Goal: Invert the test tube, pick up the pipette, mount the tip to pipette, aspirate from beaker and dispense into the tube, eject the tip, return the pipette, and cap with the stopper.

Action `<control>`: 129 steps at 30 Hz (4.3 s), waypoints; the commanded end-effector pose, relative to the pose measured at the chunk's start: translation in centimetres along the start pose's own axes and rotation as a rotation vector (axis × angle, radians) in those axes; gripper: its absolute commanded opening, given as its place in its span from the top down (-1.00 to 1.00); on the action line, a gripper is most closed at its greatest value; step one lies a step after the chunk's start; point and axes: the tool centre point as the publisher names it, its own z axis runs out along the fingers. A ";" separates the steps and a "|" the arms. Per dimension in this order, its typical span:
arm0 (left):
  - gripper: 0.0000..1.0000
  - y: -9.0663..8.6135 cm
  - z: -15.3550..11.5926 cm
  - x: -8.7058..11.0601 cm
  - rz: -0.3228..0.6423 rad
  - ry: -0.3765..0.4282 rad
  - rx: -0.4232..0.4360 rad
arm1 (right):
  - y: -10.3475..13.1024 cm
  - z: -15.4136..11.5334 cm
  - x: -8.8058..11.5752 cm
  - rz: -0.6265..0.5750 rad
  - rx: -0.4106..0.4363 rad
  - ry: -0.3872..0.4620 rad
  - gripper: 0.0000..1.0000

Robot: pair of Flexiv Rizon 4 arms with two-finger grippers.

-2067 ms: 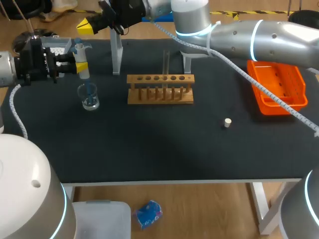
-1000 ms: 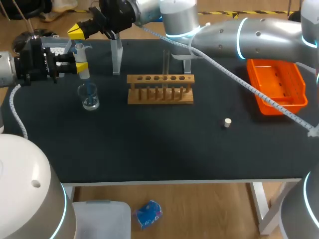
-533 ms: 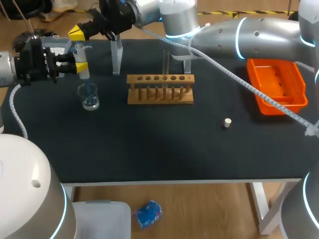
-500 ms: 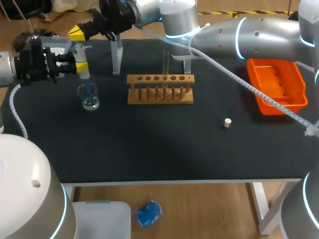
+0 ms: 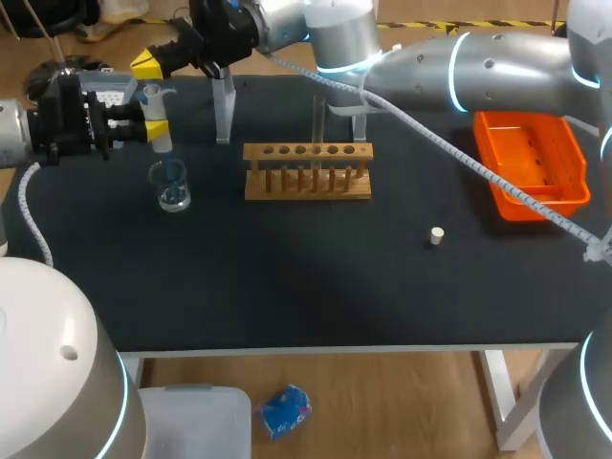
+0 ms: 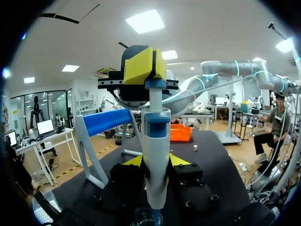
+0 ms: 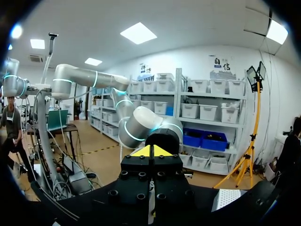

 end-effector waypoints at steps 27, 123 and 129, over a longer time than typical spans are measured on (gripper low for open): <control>1.00 -0.1 0.1 0.1 0.002 -0.004 0.001 | -2.5 -0.1 -0.3 0.052 0.005 -0.007 1.00; 1.00 -0.1 0.1 0.1 0.002 -0.004 0.001 | 4.9 -5.6 12.5 0.042 0.144 -0.447 -1.00; 1.00 -0.1 0.1 0.1 0.002 -0.004 0.001 | 5.7 -8.3 14.4 0.072 0.204 -0.509 -1.00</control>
